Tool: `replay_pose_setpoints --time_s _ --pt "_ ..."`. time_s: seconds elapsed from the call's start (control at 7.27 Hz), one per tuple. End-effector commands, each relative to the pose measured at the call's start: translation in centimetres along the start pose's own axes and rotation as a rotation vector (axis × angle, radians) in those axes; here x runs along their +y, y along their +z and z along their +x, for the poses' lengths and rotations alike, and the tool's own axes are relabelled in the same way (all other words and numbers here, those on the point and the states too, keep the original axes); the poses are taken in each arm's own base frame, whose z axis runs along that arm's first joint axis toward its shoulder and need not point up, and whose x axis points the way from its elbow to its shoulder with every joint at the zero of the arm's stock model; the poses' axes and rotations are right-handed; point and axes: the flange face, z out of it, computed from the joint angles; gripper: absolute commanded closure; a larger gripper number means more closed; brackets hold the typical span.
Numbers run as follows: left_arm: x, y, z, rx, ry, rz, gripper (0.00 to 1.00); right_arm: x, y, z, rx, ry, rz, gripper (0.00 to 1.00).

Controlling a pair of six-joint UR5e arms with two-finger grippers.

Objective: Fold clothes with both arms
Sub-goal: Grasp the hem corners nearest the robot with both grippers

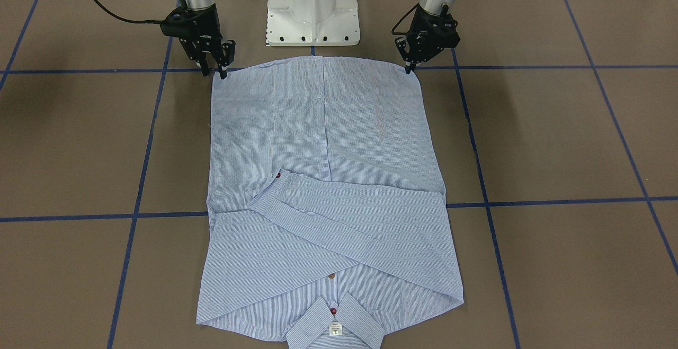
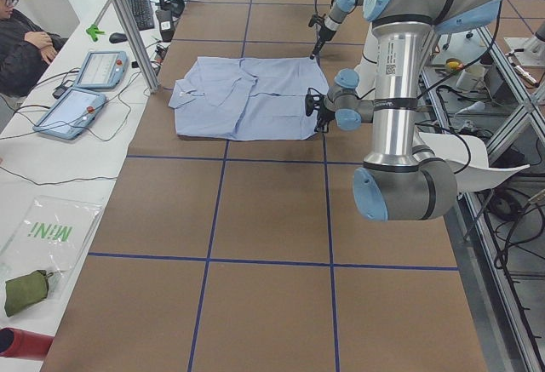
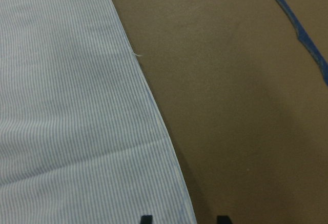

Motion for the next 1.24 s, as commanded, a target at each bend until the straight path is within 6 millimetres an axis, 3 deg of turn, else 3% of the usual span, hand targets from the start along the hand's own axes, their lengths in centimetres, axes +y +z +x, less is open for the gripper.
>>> replay_pose_setpoints --time_s 0.0,0.28,0.41,0.69,0.83,0.96,1.1 --pt "0.0 0.0 0.0 0.000 0.000 -0.001 1.00 0.7 0.1 -0.2 -0.005 0.007 0.002 0.68" --pt "0.0 0.0 0.0 0.000 0.000 -0.001 1.00 0.8 0.3 -0.2 -0.003 0.009 0.004 0.84" --pt "0.0 0.0 0.0 0.000 0.000 -0.001 1.00 0.8 0.3 -0.2 -0.004 0.012 0.005 1.00" --pt "0.0 -0.2 0.2 0.006 -0.001 -0.002 1.00 0.2 -0.2 -0.3 0.006 0.019 0.017 1.00" --pt "-0.2 -1.8 0.9 0.038 -0.003 -0.008 1.00 -1.0 -3.1 -1.2 0.007 0.019 0.014 1.00" --pt "-0.4 -2.9 1.2 0.055 -0.001 -0.009 1.00 -2.8 -8.0 -2.1 0.021 0.014 0.005 1.00" --pt "-0.9 -5.5 1.9 0.096 -0.007 -0.013 1.00 -4.3 -12.8 -2.4 0.039 0.017 -0.045 1.00"
